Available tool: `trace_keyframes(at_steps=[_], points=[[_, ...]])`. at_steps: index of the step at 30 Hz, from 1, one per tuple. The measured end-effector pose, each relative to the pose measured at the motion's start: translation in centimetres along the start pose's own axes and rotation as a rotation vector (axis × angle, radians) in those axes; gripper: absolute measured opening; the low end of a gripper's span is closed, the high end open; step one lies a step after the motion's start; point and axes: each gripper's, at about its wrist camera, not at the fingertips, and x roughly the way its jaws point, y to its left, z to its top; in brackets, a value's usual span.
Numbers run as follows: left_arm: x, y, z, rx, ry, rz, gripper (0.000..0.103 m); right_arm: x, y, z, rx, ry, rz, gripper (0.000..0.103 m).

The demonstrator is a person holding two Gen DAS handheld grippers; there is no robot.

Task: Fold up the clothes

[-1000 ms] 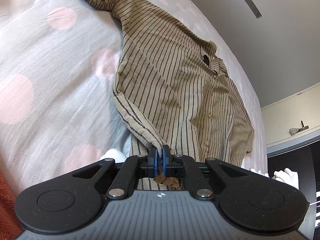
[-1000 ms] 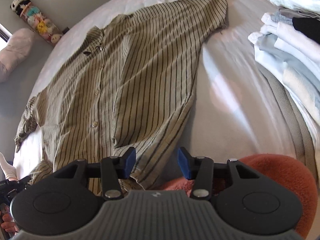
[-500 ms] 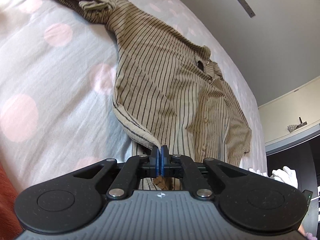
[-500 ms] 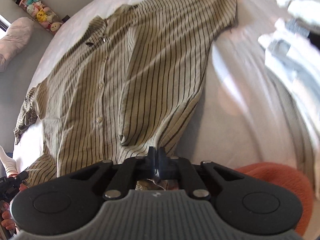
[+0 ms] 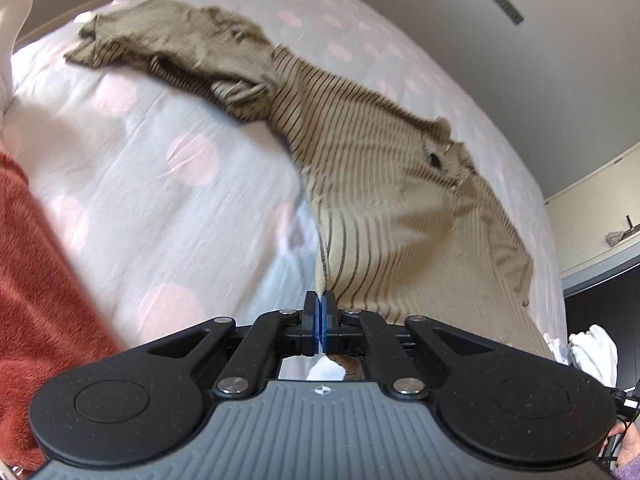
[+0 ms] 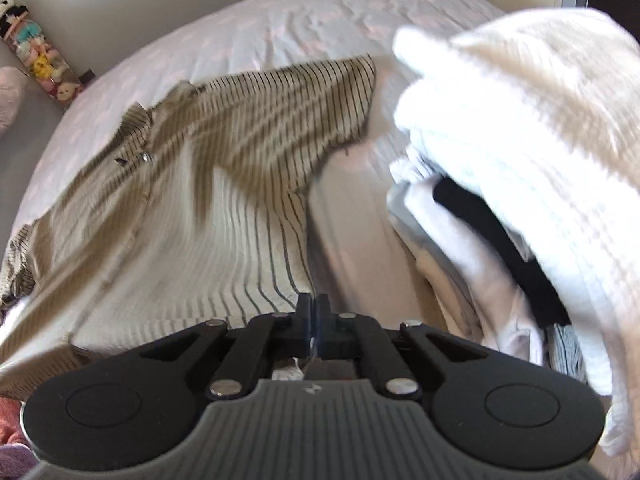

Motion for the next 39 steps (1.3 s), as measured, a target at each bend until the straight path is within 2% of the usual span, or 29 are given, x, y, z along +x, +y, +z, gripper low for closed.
trace_keyframes(at_steps=[4, 8, 15, 23, 26, 29, 33, 36, 39], points=[[2.7, 1.4, -1.1, 0.038, 0.084, 0.099, 0.0, 2.7, 0.4, -0.9, -0.056, 0.058, -0.039, 0.003], [5.3, 2.8, -2.4, 0.053, 0.155, 0.154, 0.0, 4.9, 0.5, -1.4, -0.086, 0.097, -0.066, 0.003], [7.6, 3.2, -3.8, 0.094, 0.223, 0.186, 0.0, 6.7, 0.8, -1.6, -0.141, 0.152, -0.1, 0.003], [9.7, 3.0, -5.0, 0.123, 0.347, 0.207, 0.003, 7.4, 0.7, -1.7, -0.17, 0.176, -0.119, 0.004], [9.8, 3.4, -5.2, 0.112, 0.356, 0.236, 0.009, 7.1, 0.8, -1.7, -0.181, 0.181, -0.107, 0.01], [9.0, 3.7, -5.1, 0.092, 0.348, 0.233, 0.015, 6.5, 0.8, -1.5, -0.188, 0.163, -0.103, 0.011], [7.0, 3.3, -4.8, 0.097, 0.295, 0.229, 0.018, 4.6, 0.9, -1.0, -0.182, 0.094, -0.095, 0.012], [5.5, 1.3, -4.9, 0.185, 0.233, 0.204, 0.018, 2.8, 2.2, -0.9, -0.214, 0.037, -0.044, 0.012], [5.2, -2.0, -5.6, 0.318, 0.218, 0.137, 0.019, 1.9, 4.9, -1.3, -0.287, 0.026, 0.047, 0.012]])
